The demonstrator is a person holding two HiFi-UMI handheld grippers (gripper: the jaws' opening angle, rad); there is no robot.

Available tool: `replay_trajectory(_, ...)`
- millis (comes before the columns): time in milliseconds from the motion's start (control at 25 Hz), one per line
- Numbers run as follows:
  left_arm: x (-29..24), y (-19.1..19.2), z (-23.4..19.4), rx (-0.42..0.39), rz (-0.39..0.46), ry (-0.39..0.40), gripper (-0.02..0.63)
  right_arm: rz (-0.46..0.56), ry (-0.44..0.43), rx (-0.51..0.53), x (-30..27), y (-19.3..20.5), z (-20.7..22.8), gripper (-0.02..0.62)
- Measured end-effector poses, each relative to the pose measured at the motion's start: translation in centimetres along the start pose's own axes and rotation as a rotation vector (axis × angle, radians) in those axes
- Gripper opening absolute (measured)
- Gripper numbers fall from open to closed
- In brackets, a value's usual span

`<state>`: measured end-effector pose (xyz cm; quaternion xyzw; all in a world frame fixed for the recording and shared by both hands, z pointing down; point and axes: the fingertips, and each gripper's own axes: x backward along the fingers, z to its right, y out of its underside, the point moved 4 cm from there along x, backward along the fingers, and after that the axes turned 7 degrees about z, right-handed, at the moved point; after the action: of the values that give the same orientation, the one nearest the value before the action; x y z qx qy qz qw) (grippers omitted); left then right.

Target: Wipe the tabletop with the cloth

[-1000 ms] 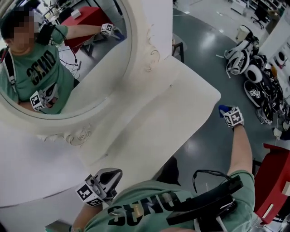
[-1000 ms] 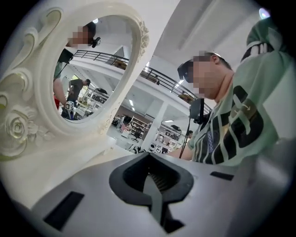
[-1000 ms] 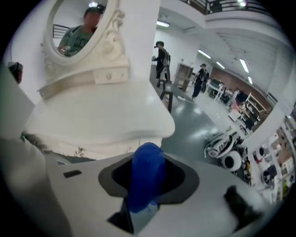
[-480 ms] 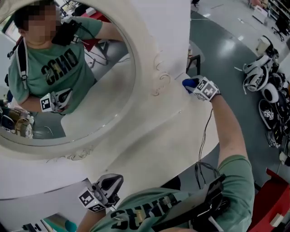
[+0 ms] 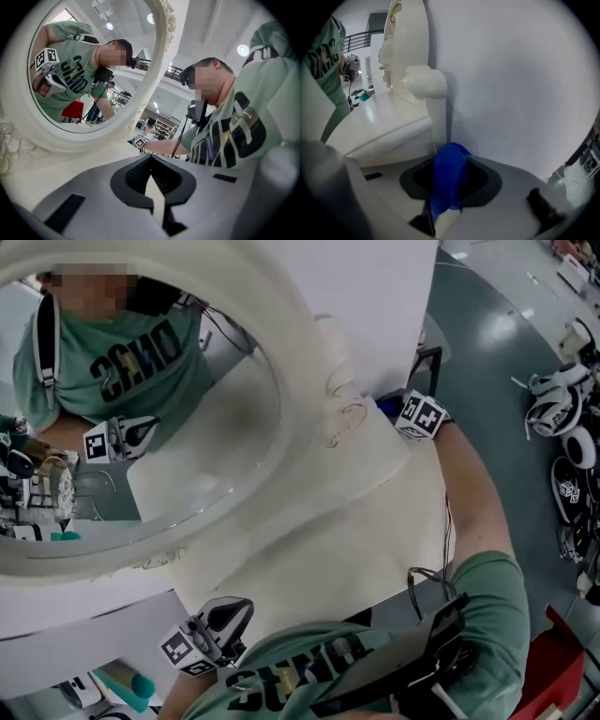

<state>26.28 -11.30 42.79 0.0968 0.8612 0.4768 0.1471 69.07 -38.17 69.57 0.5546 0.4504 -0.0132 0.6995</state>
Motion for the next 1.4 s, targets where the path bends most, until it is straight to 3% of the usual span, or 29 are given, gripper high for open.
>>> replay_trajectory(240, 0.0, 0.5, 0.5, -0.002, 0.013, 0.064, 0.009, -0.011, 0.004, -0.025, 5.4, 4.3, -5.7, 0.123)
replay_trajectory(360, 1.4, 1.2, 1.7, -0.007, 0.017, 0.104, 0.009, -0.034, -0.007, -0.042, 10.0, 7.7, -12.6, 0.123)
replay_trajectory(520, 4.2, 3.4, 4.1, -0.014, 0.023, 0.198, 0.009, -0.114, -0.003, -0.107, 17.2, 13.9, -24.8, 0.123)
replay_trajectory(600, 6.3, 3.9, 5.0, -0.021, 0.034, 0.255, 0.009, -0.213, 0.009, -0.159, 21.1, 17.2, -31.2, 0.123)
replay_trajectory(720, 11.1, 3.7, 6.7, -0.012, 0.066, 0.317, 0.009, -0.518, -0.029, -0.237, 25.5, 24.1, -42.1, 0.123)
replay_trajectory(760, 12.8, 4.1, 7.0, -0.007, 0.071, 0.331, 0.009, -0.55, 0.007, -0.288, 26.2, 25.8, -45.0, 0.124)
replay_trajectory(840, 15.8, 5.0, 7.2, -0.008, 0.072, 0.345, 0.009, -0.475, 0.167, -0.409, 27.3, 26.3, -48.0, 0.124)
replay_trajectory(960, 18.8, 4.8, 7.0, -0.05, 0.074, 0.352, 0.009, -0.332, 0.35, -0.422, 28.6, 21.7, -45.6, 0.124)
replay_trajectory(1120, 18.0, 4.2, 5.9, -0.081, 0.065, 0.348, 0.009, -0.13, 0.472, -0.338, 27.7, 13.8, -34.8, 0.124)
replay_trajectory(1240, 13.8, 3.7, 5.5, -0.077, 0.055, 0.343, 0.009, -0.014, 0.494, -0.241, 25.3, 8.2, -24.1, 0.124)
replay_trajectory(1400, 6.4, 2.1, 4.8, -0.031, 0.053, 0.281, 0.009, 0.02, 0.414, -0.143, 18.5, 2.7, -10.7, 0.124)
